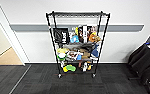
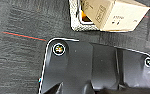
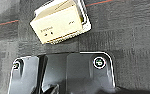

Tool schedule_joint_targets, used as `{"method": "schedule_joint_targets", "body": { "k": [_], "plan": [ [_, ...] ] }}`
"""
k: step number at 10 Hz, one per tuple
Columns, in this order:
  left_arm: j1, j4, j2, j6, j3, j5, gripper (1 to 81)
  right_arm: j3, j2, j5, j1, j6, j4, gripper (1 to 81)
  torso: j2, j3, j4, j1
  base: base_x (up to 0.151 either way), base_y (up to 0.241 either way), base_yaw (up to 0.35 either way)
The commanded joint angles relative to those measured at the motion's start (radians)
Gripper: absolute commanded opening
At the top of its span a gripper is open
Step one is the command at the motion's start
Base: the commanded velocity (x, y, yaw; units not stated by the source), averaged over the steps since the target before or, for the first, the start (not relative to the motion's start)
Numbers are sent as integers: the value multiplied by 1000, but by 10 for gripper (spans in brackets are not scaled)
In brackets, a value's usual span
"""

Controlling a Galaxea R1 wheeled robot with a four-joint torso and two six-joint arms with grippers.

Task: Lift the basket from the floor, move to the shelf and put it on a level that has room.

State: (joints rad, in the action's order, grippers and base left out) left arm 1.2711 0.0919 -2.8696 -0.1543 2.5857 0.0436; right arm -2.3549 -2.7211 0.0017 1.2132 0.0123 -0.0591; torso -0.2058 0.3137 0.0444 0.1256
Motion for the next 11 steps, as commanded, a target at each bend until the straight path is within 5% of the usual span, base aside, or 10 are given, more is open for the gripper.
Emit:
{"method": "schedule_joint_targets", "body": {
  "k": [1, 2, 3, 4, 7, 8, 9, 11],
  "plan": [
    [-88, 42, 13, 2, -4, -57, 811, -1, 27, -57, -63, -6, -14, 811, -98, 0, -47, 63, 0, 0, 0],
    [-91, 40, 8, 2, -4, -57, 811, -1, 27, -55, -63, -8, -14, 811, -128, 0, -97, 82, 0, 0, 0],
    [-92, 37, 2, 2, -4, -57, 811, -3, 27, -55, -68, -11, -31, 811, -153, 0, -100, 98, 0, 0, 0],
    [-92, 34, -4, 2, -4, -57, 811, -10, 30, -54, -76, -11, -47, 811, -178, 0, -21, 114, 0, 0, 0],
    [-92, 26, -27, 4, 2, -83, 811, -26, 36, -69, -114, -12, -76, 811, -251, 0, -90, 157, 0, 0, 0],
    [-92, 25, -33, 4, 4, -88, 811, -26, 39, -85, -126, -12, -79, 811, -280, 0, -96, 175, 0, 0, 0],
    [-92, 25, -33, 5, 4, -90, 811, -27, 47, -86, -134, -12, -91, 811, -311, 85, -96, 195, 0, 0, 0],
    [-92, 25, -36, 4, 4, -105, 811, -26, 65, -86, -140, -12, -116, 811, -367, 115, -96, 230, 0, 0, 0]
  ]
}}
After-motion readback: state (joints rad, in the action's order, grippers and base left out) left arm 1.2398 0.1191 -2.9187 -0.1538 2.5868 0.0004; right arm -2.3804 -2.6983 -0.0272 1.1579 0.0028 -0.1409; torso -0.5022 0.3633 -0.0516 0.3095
